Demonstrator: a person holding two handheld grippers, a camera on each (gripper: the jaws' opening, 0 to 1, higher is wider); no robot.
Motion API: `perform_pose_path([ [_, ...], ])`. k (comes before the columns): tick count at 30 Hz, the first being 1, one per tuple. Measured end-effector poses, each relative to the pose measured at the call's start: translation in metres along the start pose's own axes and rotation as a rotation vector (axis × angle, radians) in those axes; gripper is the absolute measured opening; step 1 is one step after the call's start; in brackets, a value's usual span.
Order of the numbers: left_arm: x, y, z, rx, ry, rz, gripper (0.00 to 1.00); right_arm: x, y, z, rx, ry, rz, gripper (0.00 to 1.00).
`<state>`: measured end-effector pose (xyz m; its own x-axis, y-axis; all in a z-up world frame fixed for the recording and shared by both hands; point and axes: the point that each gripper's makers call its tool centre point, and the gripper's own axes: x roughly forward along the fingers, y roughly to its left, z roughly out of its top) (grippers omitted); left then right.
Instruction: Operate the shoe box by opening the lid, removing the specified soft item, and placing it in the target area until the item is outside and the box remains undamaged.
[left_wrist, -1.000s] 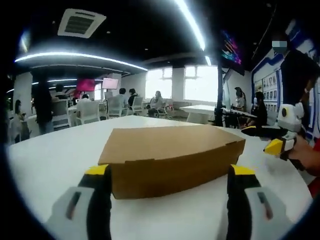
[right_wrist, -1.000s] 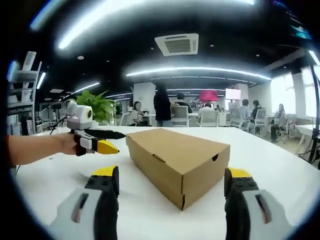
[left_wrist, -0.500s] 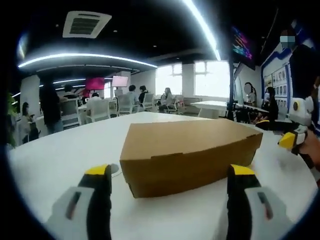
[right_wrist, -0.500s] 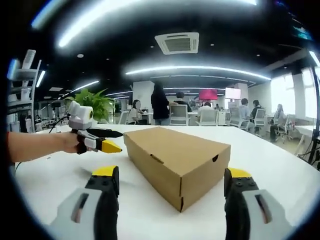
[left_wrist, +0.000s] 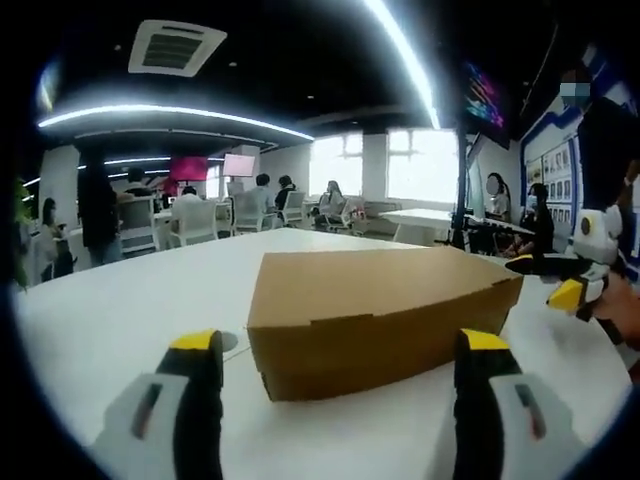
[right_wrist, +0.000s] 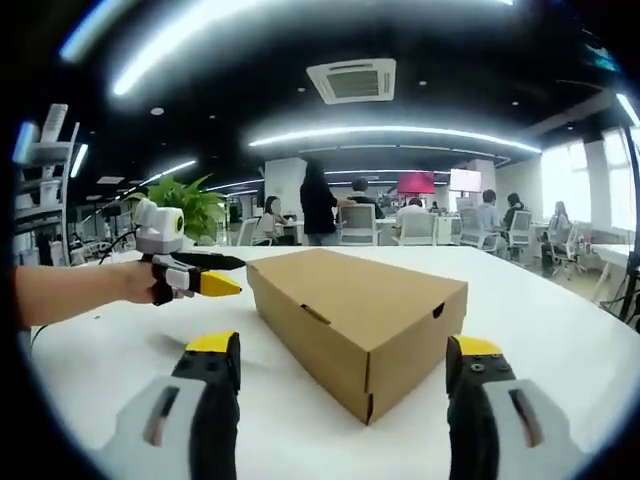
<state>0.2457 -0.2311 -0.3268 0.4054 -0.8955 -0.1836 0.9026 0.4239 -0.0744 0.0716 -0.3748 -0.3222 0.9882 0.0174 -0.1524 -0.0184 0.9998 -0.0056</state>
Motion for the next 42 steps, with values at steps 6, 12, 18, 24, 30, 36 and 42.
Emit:
perform_pose_path([
  [6, 0.008, 0.004, 0.008, 0.03, -0.029, -0.005, 0.99, 0.011, -0.005, -0.006, 0.02, 0.025, -0.004, 0.89],
  [12, 0.027, -0.001, -0.007, 0.069, 0.022, -0.051, 0.99, 0.035, -0.006, -0.025, 0.021, 0.072, -0.006, 0.89],
  [18, 0.033, -0.004, -0.002, 0.055, -0.009, -0.028, 0.97, 0.043, -0.011, -0.029, 0.021, 0.073, -0.018, 0.85],
  [24, 0.035, -0.006, -0.001, 0.072, 0.004, -0.028, 0.96, 0.047, -0.026, -0.033, 0.026, 0.093, -0.058, 0.73],
  [30, 0.029, -0.003, -0.006, 0.059, 0.012, -0.017, 0.88, 0.057, -0.028, -0.04, -0.012, 0.096, -0.069, 0.74],
  [36, 0.015, -0.009, -0.01, 0.067, 0.014, -0.004, 0.78, 0.057, -0.032, -0.042, -0.04, 0.109, -0.061, 0.77],
  [42, 0.016, -0.006, -0.01, 0.207, -0.01, 0.03, 0.82, 0.057, -0.032, -0.041, -0.061, 0.103, -0.053, 0.79],
])
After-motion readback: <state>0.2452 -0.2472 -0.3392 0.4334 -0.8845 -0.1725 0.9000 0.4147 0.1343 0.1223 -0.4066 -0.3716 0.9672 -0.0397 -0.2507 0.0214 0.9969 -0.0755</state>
